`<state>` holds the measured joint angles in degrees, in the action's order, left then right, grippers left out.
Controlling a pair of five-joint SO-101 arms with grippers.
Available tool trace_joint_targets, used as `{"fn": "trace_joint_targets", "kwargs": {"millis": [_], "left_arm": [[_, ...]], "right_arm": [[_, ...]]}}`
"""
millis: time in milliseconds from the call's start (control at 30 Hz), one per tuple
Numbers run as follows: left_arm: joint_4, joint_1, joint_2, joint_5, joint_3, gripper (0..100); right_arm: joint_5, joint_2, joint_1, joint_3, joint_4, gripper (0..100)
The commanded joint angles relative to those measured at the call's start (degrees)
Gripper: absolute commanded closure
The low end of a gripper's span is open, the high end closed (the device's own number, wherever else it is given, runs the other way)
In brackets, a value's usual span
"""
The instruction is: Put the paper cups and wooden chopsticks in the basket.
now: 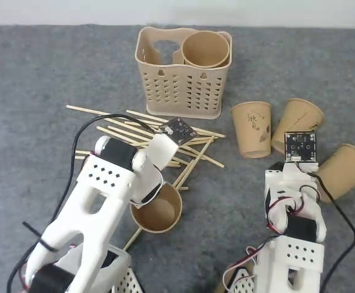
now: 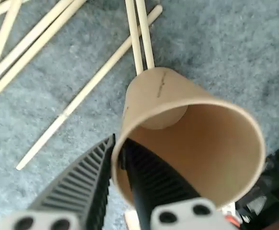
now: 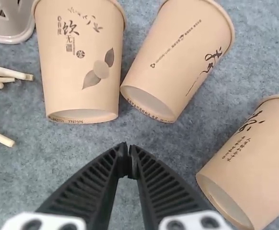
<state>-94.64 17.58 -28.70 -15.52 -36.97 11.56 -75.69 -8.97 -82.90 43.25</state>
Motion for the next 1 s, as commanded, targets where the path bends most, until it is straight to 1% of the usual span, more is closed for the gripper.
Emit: {"fn": "trace_joint_targets", "kwargs": {"millis": [0,100,300,500,633,767,967], "left_arm": [[0.26,-0.09,-0.53,4.4,7.43,99],[0.09,-0.09,-0.35,10.37,13.76,99],[-3.34,0.26,0.18,15.65,28.44,99],[-1.41,0.26,1.32,24.35,40.4,99],[-2.29,0.35,9.49,27.87,53.14,99],[-5.8,0.35,21.98,29.71,72.84,99],[-5.8,0.26,36.92,34.46,98.68,99]], "right_arm": [[0.7,-0.66,0.48,0.53,-1.27,98.6],[0.7,-0.66,0.48,0.53,-1.27,98.6],[0.7,-0.66,0.48,0.53,-1.27,98.6],[0.7,-0.66,0.48,0.53,-1.27,98.6],[0.7,-0.66,0.48,0.53,-1.27,98.6],[0.7,-0.66,0.48,0.53,-1.27,98.6],[0.7,-0.66,0.48,0.53,-1.27,98.6]]}}
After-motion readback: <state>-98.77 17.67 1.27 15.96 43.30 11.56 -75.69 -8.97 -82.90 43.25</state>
